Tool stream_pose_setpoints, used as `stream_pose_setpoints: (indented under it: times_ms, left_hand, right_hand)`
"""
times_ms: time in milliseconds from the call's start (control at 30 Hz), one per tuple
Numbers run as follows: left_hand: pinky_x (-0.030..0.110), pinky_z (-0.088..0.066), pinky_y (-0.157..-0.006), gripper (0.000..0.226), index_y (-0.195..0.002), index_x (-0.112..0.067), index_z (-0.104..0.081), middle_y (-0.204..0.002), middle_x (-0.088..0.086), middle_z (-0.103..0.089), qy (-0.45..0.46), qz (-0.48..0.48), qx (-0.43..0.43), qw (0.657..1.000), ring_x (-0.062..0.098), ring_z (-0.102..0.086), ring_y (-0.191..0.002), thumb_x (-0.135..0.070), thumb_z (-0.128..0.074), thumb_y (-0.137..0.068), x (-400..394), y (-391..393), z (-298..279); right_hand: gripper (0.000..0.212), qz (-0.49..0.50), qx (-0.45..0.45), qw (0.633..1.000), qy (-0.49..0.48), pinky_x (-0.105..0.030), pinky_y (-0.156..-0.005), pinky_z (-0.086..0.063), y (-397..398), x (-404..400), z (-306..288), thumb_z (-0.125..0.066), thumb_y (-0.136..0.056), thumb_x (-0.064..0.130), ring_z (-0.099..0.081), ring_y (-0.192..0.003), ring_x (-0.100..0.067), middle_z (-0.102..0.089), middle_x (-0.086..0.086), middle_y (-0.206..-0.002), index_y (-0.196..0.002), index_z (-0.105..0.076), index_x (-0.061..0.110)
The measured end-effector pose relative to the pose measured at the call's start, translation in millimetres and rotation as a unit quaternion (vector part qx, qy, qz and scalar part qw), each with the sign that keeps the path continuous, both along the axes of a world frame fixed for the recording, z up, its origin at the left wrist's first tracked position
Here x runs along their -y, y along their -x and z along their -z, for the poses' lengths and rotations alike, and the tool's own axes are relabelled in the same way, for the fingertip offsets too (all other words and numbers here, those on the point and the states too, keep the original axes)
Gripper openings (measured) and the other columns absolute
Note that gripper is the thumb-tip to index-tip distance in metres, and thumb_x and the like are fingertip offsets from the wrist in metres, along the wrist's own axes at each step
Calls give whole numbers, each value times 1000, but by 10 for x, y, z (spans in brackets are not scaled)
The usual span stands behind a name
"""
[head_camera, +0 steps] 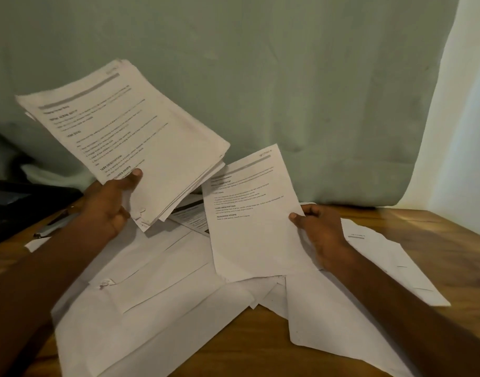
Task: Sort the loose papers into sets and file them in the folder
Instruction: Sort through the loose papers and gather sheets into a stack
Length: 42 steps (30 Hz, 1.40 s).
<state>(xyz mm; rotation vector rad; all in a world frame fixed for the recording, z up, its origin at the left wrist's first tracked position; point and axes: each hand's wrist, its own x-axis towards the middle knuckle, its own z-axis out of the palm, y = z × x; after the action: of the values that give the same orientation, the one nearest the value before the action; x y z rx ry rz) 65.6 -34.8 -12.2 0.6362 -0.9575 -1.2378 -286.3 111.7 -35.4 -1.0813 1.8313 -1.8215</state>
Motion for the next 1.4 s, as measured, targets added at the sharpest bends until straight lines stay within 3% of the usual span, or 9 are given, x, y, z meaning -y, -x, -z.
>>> stream_pose_setpoints:
  times_ms: [333,534,667,800,934,1101,1167,1234,1401]
  left_hand:
    - [35,-44,-106,75,-130,-25,-67,-126,-8,-72,80,192,213,955,6,-68,-114,-31,-98,-62,-346,277,5]
    - [36,-51,-103,60,-124,-20,-70,-121,-2,-75,79,181,193,961,16,-69,-115,-19,-88,-67,-465,365,-28]
    - [20,-60,-80,104,-123,-19,-70,-117,-3,-76,103,179,195,959,10,-73,-105,-47,-104,-28,-481,375,-18]
    - [32,-51,-104,61,-129,-22,-66,-123,-5,-74,107,179,202,957,7,-69,-111,-17,-85,-71,-505,406,-23]
    - [24,-52,-101,58,-137,-17,-62,-128,-5,-71,115,195,234,946,10,-66,-120,-6,-75,-82,-510,481,32]
    - [15,-53,-91,53,-135,-17,-63,-127,-5,-72,130,200,212,948,6,-67,-117,0,-70,-85,-601,618,48]
    - [20,-54,-95,55,-135,-17,-63,-127,-4,-72,133,185,194,954,10,-67,-118,-2,-72,-83,-622,640,29]
    - [28,-54,-100,57,-138,-17,-60,-128,-3,-72,161,144,200,956,13,-67,-120,-3,-74,-84,-644,650,-8]
    - [32,-56,-96,48,-133,-14,-61,-122,-4,-73,230,10,186,955,15,-69,-114,-3,-76,-88,-750,666,-214]
  right_hand:
    - [21,-40,100,972,210,-20,-78,-57,-51,-188,-295,-77,-87,5,-75,-92,-12,-79,2,-98,-106,-76,11]
    - [22,-102,166,958,213,-32,-88,-58,-119,-202,-312,-76,-86,2,-74,-95,-18,-79,-4,-103,-107,-74,10]
    - [25,-117,172,958,199,-34,-84,-61,-141,-204,-293,-76,-86,3,-75,-93,-20,-79,-5,-102,-110,-73,9]
    - [25,-156,151,963,162,-37,-87,-61,-161,-207,-302,-75,-87,6,-75,-97,-23,-78,-7,-105,-113,-73,9]
    - [25,-252,126,956,84,-41,-87,-60,-300,-211,-230,-66,-96,20,-73,-102,-28,-77,-9,-112,-119,-72,12]
    - [26,-385,136,913,-14,-16,-55,-54,-441,-179,-316,-92,-73,33,-65,-52,-2,-70,2,-60,-57,-77,18]
    - [49,-412,200,889,30,-32,-89,-59,-443,-173,-312,-74,-78,66,-73,-91,-11,-78,-3,-101,-100,-82,23]
    - [70,-399,265,874,81,-52,-116,-39,-437,-201,-274,-61,-90,65,-59,-130,-29,-62,-13,-141,-142,-60,18]
    - [48,-317,51,933,164,-38,-93,-58,-482,-361,-482,-71,-90,23,-70,-113,-23,-73,-4,-123,-136,-61,15]
